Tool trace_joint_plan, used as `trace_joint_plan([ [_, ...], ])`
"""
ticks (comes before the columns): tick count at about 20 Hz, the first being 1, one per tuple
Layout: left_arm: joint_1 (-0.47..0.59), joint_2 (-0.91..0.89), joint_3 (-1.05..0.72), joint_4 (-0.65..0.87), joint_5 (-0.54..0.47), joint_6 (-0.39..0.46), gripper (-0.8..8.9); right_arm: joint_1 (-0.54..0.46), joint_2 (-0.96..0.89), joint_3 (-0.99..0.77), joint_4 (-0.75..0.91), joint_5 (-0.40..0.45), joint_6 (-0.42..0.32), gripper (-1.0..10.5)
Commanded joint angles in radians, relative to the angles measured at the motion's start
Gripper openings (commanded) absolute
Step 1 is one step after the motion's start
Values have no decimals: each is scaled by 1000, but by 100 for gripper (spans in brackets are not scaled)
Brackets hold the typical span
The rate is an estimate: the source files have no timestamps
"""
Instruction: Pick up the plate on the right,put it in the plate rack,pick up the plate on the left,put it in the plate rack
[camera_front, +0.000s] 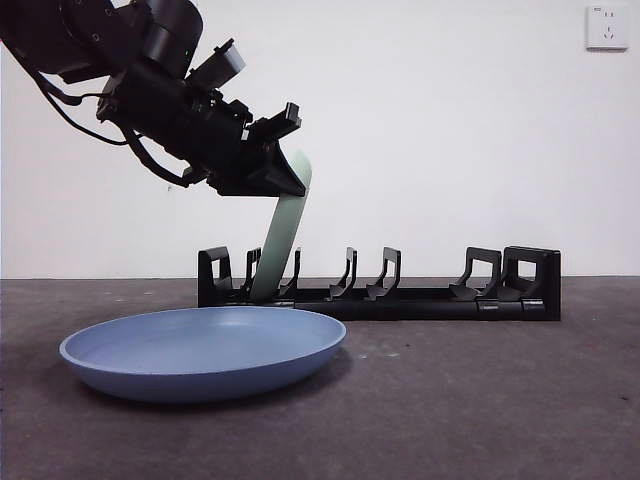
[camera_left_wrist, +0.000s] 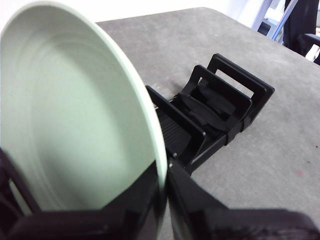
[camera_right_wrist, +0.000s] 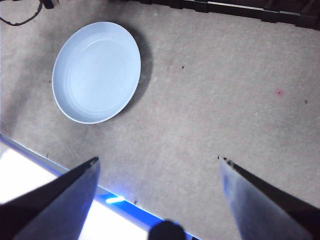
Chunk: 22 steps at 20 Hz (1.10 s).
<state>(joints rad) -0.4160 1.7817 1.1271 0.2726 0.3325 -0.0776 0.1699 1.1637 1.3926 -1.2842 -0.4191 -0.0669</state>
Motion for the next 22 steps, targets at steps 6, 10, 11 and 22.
trace_joint_plan([
  [6,4,-2,-3,-44,-10,3,160,1,-3,-7,10,0,-13,406],
  [10,4,-5,-3,-48,33,-2,172,1,-3,-7,10,0,-13,406],
  [11,4,-6,-3,-48,45,-6,172,1,-3,-7,11,0,-13,406],
  [22,-2,-95,-3,-133,45,-8,230,1,-3,-7,18,0,-16,406],
])
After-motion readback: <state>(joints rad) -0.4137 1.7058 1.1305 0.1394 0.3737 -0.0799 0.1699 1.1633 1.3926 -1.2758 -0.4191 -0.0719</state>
